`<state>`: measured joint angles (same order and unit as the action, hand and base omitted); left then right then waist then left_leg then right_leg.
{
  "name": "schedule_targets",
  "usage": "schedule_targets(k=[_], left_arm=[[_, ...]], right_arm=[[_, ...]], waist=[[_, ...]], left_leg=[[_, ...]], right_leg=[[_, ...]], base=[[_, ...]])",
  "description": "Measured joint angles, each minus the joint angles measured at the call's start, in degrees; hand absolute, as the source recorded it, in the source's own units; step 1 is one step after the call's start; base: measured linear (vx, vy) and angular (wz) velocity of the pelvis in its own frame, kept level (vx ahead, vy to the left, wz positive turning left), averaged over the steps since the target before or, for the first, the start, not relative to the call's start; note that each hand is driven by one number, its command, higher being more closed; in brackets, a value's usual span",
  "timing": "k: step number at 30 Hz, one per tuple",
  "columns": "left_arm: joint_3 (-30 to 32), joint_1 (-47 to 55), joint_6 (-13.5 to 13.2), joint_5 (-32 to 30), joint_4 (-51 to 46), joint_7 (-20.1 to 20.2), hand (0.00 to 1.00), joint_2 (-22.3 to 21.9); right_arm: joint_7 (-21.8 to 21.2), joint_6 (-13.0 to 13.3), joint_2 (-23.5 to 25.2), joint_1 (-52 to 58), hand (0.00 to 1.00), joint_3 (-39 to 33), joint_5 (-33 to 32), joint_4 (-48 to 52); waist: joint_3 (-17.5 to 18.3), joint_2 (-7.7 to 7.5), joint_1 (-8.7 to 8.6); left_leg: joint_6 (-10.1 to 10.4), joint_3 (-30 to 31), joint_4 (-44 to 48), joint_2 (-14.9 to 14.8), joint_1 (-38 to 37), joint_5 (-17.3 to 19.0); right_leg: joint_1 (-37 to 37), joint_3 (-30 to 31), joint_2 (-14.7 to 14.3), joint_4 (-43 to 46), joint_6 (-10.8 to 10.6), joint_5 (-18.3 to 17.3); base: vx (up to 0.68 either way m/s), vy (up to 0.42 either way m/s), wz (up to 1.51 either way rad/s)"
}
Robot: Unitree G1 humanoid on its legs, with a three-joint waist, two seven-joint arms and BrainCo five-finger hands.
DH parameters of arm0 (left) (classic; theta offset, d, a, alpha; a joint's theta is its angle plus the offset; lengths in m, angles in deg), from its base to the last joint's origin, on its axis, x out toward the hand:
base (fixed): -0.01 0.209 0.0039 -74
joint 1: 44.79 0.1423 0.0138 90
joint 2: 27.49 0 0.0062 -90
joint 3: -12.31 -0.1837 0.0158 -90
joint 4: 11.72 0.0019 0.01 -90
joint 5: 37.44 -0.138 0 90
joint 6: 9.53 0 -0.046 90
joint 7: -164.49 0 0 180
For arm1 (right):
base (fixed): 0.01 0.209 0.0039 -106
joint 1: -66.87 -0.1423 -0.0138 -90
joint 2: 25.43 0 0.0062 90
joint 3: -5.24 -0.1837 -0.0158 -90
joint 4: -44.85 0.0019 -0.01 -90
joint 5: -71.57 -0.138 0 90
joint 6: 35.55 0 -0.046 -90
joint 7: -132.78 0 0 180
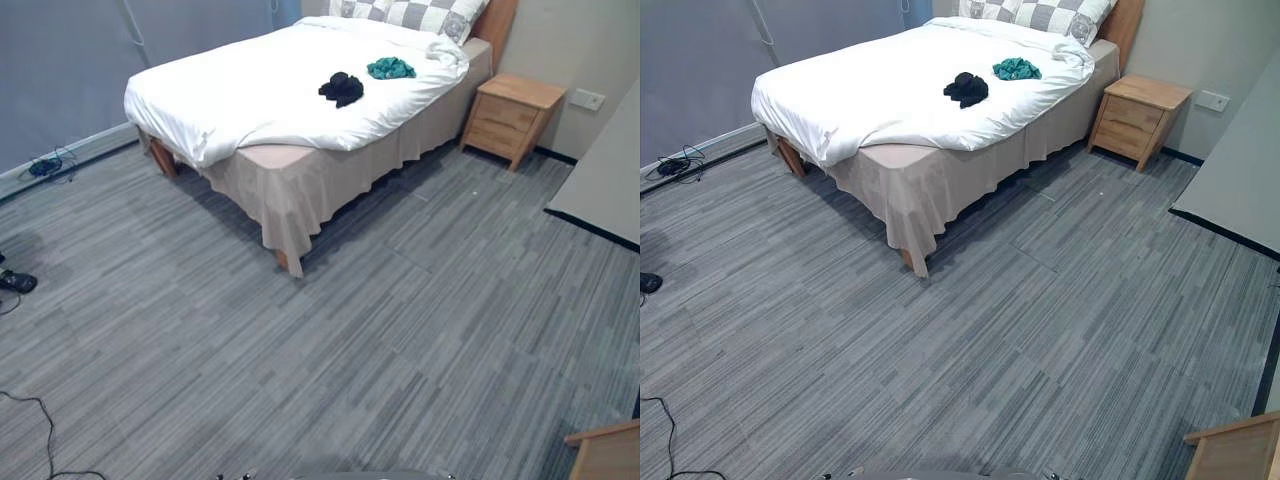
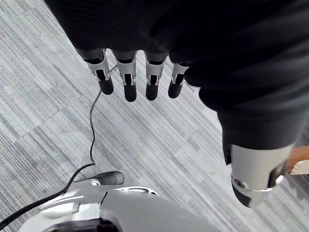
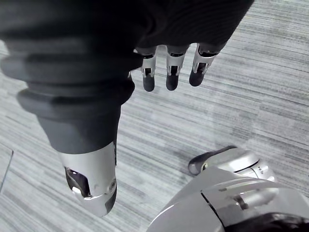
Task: Tidy the bed and pick cloth on bed and put in laundry
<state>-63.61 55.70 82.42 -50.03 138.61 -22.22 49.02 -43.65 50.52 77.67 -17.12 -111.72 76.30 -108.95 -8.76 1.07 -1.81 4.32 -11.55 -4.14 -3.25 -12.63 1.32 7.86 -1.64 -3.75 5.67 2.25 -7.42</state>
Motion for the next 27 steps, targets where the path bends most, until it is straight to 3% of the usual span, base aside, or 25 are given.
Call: schedule_targets(k=[11, 27], left_arm=[[-0.01, -0.59, -0.01, -1.68, -0.04, -1.00, 0.00, 0.07], [-0.02, -0.59, -0.01, -1.70, -0.01, -1.01, 0.00, 0.07]], right_arm=[[0.10, -0.05, -0.10, -0.87, 0.00, 1.08, 7.22, 0.08], [1.13, -0.32, -0.01, -1.10, 0.00, 0.94, 6.80, 0.04]], waist=[[-0.69, -0.32, 0.69], [-0.71, -0.34, 0.68]], left_leg=[[0.08, 0.39, -0.02, -0.02, 0.09, -0.04], [0.25, 0.02, 0.06, -0.15, -0.26, -0.09]], right_leg=[[0.14, -0.90, 0.12, 0.02, -0.07, -0.03], [0.48, -0.87, 0.05, 0.04, -0.07, -0.03]], base=[[-0.03, -0.010, 0.04], [0.00, -0.002, 0.00]])
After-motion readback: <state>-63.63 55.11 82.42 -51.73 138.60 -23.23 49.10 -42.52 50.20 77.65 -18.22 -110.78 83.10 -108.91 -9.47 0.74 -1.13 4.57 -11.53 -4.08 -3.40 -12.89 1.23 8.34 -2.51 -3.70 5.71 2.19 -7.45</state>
